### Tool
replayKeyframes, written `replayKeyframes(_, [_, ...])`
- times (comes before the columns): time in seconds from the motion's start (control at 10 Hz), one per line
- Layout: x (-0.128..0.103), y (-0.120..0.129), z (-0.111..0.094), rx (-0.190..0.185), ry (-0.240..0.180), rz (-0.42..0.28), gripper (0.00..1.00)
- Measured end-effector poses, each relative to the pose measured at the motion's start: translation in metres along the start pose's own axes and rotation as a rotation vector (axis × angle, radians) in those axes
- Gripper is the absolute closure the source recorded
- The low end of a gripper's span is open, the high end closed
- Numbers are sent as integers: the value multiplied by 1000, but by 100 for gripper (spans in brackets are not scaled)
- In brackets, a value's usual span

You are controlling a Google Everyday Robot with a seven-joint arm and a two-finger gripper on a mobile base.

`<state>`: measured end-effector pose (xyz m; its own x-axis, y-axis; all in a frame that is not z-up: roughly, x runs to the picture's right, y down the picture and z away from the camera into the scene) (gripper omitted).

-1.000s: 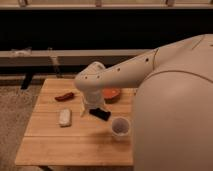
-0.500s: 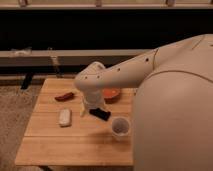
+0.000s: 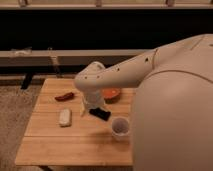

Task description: Place the pepper on the white sponge

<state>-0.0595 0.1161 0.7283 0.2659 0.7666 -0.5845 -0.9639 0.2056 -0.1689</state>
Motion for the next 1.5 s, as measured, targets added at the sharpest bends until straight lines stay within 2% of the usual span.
replayKeyframes(0.1, [-8,3,1,15,4,-42,22])
replayKeyframes(0.3, [-40,18,4,48,8,-148,22])
replayKeyframes(0.6, [-110,56,14,72,11,-325,22])
replayKeyframes(0.8, [-157,74,24,76,7,-449,22])
replayKeyframes(1.0, [-201,76,39,70,4,-566,22])
replayKeyframes(1.1, [-218,75,54,53,11,-616,22])
replayKeyframes(1.3, [-227,76,72,43,30,-665,22])
replayKeyframes(1.5, [-221,91,97,28,62,-726,22])
